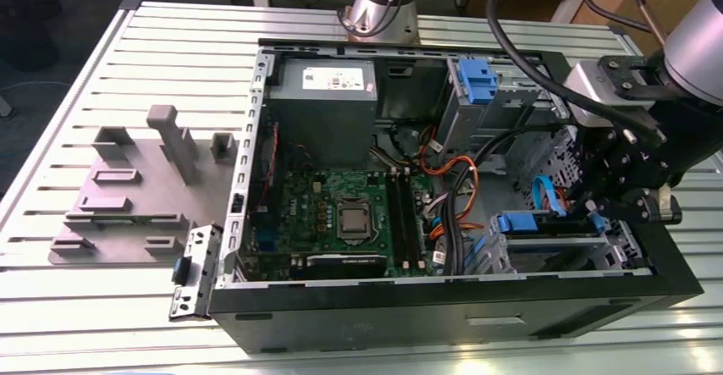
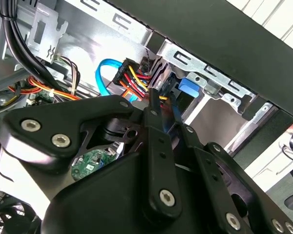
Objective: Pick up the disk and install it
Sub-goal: 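Insert the second disk wire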
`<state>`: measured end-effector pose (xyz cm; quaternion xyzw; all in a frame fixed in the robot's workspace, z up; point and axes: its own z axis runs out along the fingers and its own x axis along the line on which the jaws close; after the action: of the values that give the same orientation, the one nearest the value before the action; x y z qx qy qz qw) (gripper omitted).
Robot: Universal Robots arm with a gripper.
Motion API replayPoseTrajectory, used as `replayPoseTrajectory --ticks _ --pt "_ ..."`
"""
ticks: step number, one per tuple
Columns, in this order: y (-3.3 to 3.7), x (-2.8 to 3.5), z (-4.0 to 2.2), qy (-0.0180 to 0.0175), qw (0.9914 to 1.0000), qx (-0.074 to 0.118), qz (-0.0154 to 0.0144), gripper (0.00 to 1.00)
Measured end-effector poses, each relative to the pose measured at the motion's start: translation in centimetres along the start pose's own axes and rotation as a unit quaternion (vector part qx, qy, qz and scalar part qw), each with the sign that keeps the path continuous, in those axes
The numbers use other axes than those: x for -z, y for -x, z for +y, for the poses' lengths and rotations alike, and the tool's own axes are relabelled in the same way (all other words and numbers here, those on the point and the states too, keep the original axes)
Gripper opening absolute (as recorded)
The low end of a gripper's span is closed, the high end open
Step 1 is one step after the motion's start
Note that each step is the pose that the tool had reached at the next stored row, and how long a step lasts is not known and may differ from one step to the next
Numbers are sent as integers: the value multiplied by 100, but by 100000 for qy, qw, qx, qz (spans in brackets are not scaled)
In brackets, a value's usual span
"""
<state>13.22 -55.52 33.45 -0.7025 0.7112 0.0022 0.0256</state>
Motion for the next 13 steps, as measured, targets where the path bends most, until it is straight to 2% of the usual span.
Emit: replayPoseTrajectory --ticks 13 --pt "4 97 -3 -1 100000 1 8 24"
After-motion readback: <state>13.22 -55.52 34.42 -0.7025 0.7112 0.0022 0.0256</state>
